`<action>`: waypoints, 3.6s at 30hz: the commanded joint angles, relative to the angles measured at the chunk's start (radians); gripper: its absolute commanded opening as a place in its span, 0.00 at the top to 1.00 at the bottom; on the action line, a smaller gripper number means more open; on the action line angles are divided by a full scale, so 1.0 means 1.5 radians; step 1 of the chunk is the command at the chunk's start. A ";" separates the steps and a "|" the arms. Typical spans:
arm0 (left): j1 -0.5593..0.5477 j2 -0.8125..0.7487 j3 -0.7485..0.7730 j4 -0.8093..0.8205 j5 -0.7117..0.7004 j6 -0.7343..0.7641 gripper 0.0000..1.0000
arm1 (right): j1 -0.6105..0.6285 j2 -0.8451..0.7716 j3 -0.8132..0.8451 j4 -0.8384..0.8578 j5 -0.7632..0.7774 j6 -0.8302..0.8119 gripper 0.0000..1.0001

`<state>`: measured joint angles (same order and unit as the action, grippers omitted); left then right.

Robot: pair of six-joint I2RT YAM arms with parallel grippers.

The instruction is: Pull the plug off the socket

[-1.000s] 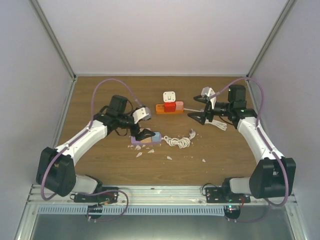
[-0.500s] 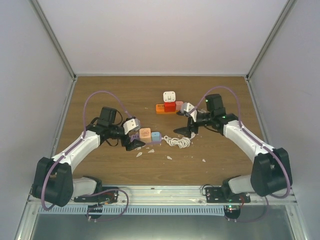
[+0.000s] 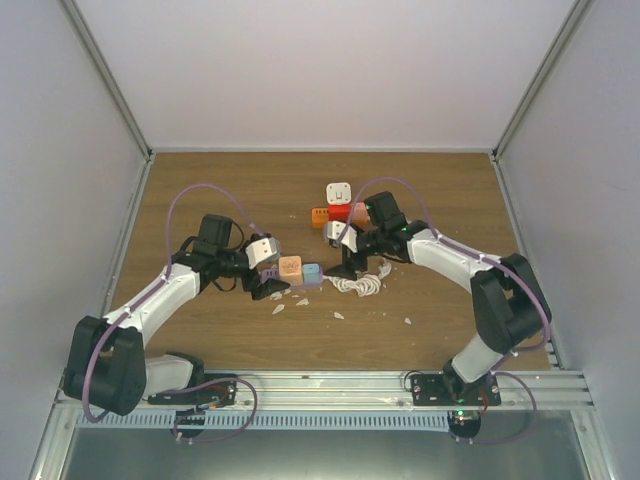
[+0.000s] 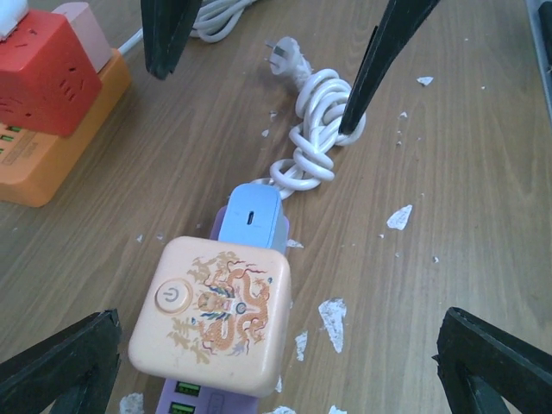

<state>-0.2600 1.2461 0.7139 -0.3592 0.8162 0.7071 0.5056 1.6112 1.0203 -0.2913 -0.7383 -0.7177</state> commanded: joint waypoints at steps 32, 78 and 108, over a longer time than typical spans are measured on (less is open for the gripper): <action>0.025 -0.014 -0.036 0.030 0.004 0.047 0.01 | 0.085 0.159 0.068 -0.017 0.038 -0.031 0.73; -0.163 0.140 -0.029 0.166 -0.055 0.093 0.40 | 0.077 0.028 -0.121 0.013 0.086 -0.044 0.92; -0.148 0.075 -0.035 0.165 0.011 0.084 0.68 | 0.065 0.075 -0.083 -0.030 0.111 -0.041 0.94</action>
<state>-0.4358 1.4555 0.6991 -0.2237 0.7609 0.8131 0.6140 1.6741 0.8936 -0.2874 -0.6762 -0.7696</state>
